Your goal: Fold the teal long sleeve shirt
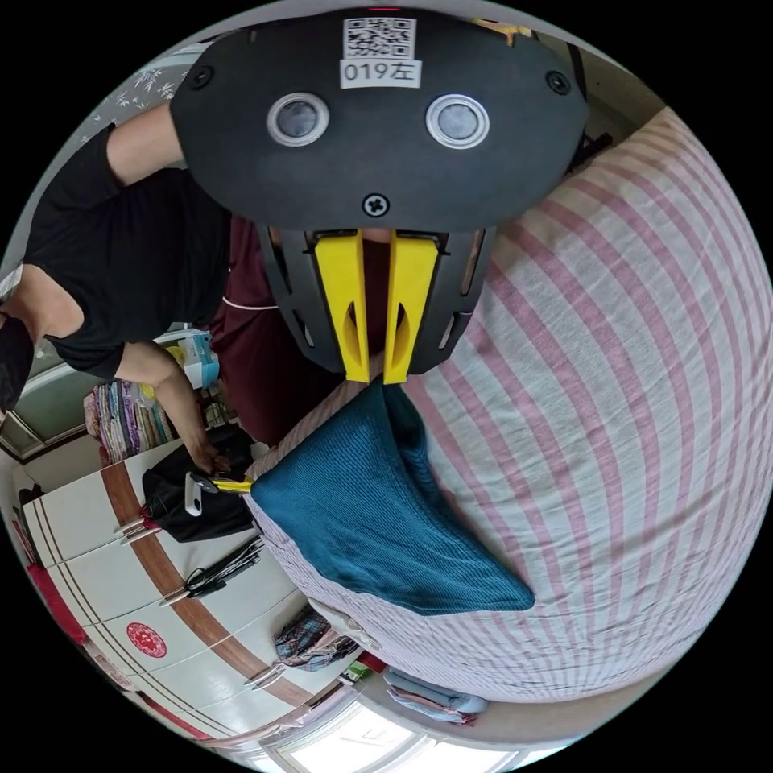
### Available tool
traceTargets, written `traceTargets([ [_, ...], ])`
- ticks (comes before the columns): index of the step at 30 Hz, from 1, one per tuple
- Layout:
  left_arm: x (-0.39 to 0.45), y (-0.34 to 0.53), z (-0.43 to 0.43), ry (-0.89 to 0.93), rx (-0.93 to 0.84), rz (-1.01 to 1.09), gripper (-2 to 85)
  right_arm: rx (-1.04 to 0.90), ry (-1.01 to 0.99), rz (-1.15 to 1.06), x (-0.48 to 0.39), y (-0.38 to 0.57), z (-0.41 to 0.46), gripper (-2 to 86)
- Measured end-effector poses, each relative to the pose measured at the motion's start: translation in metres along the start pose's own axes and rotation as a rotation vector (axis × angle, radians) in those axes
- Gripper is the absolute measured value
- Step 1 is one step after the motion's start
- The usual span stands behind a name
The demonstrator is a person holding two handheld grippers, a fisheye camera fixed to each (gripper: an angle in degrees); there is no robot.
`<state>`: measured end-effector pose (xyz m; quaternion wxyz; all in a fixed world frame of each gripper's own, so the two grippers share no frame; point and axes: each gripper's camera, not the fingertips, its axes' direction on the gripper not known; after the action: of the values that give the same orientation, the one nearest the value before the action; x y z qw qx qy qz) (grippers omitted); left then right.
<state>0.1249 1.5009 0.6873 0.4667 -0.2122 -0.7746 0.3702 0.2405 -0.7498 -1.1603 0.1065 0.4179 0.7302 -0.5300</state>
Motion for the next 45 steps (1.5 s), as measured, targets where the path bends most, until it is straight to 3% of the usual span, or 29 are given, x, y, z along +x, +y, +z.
traceTargets([
  [3, 0.013, 0.01, -0.015, -0.037, 0.026, -0.017, 1.2, -0.032, 0.096, 0.003, -0.018, 0.003, -0.009, 6.2],
  [5, 0.034, 0.015, -0.036, -0.08, 0.143, -0.01, 1.1, -0.03, 0.171, 0.017, -0.03, 0.004, -0.019, 5.6],
  [9, 0.072, -0.001, -0.052, -0.095, 0.354, 0.058, 1.0, 0.205, 0.264, 0.014, -0.076, -0.006, -0.058, 1.6],
  [12, 0.085, -0.033, -0.035, -0.229, 0.297, 0.031, 1.0, 0.334, 0.216, -0.008, -0.106, -0.032, -0.057, 0.1],
  [16, 0.084, -0.057, -0.008, -0.414, 0.131, -0.03, 0.9, 0.288, 0.158, -0.007, -0.121, -0.066, -0.033, 0.1],
  [21, 0.078, -0.057, -0.004, -0.382, 0.124, -0.079, 0.9, 0.136, 0.196, 0.054, -0.118, -0.078, -0.005, -0.4],
  [26, 0.112, -0.065, -0.025, -0.417, 0.186, -0.096, 0.9, 0.185, 0.188, 0.039, -0.142, -0.095, -0.027, 1.1],
  [31, 0.166, -0.098, -0.038, -0.597, 0.312, 0.022, 0.8, 0.261, 0.327, -0.157, -0.198, -0.187, -0.06, 7.6],
  [36, 0.161, -0.146, -0.019, -0.62, 0.237, 0.033, 0.8, 0.171, 0.577, -0.192, -0.215, -0.292, -0.06, 6.3],
  [41, 0.14, -0.171, -0.017, -0.488, 0.226, 0.001, 0.8, 0.201, 0.399, -0.255, -0.212, -0.348, -0.052, -0.1],
  [45, 0.131, -0.189, -0.024, -0.549, 0.234, -0.02, 0.8, 0.171, 0.329, -0.386, -0.238, -0.428, -0.003, -0.7],
])
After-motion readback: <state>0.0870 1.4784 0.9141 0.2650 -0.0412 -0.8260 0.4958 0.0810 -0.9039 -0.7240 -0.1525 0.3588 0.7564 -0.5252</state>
